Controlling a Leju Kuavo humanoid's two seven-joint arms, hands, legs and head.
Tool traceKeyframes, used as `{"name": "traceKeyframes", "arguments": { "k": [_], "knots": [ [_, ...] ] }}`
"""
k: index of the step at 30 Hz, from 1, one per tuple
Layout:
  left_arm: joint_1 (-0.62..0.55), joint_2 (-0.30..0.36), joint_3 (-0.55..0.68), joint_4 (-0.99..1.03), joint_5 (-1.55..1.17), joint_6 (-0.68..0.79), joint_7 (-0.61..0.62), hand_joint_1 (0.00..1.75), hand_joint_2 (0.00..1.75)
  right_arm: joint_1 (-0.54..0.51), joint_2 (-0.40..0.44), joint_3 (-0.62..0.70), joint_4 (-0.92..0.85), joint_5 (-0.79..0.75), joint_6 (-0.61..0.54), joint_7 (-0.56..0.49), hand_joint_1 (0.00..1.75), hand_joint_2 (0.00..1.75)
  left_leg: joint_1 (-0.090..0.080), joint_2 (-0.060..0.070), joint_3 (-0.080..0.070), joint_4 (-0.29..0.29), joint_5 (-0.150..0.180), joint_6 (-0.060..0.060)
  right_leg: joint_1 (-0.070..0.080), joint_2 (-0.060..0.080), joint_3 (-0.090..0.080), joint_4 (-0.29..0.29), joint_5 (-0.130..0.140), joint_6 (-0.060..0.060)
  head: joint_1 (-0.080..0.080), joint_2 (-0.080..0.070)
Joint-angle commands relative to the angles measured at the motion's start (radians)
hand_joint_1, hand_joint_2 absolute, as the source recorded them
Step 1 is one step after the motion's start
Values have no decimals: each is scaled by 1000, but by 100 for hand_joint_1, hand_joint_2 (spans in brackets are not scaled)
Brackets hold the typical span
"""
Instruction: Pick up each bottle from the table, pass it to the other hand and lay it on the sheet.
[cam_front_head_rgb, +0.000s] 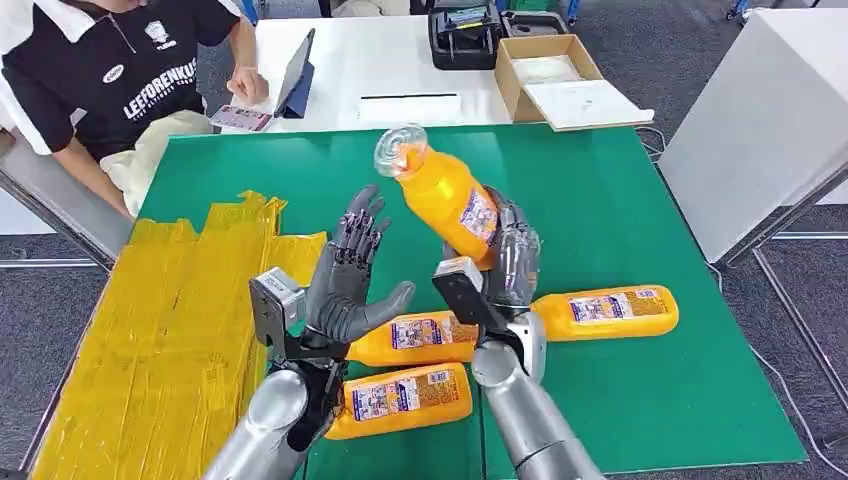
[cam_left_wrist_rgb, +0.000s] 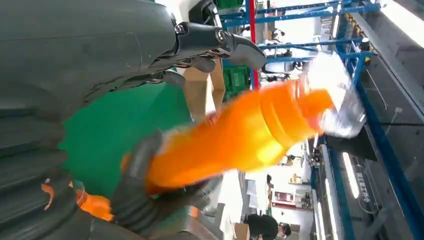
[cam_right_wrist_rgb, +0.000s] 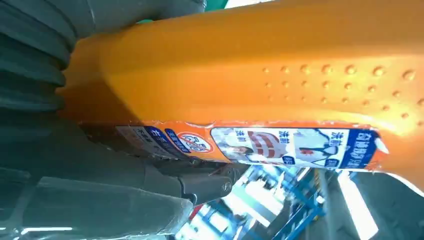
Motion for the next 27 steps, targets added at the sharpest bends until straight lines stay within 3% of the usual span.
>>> {"name": "traceKeyframes", "arguments": {
  "k": [1,27],
  "knots": [
    [-66,19,-55,109,24,-6,-1,0,175,33,-69,202,-50,0,-2,46,175,175,0,-4,4,-1,-1,-3,1,-7,6,-1,-2,-1,0,0],
    [-97,31,-109,146,84,27,10,0,175,77,-95,346,-76,109,-4,140,175,175,0,-1,4,0,-1,-3,1,-4,5,-1,-1,-1,0,0]
  ]
}}
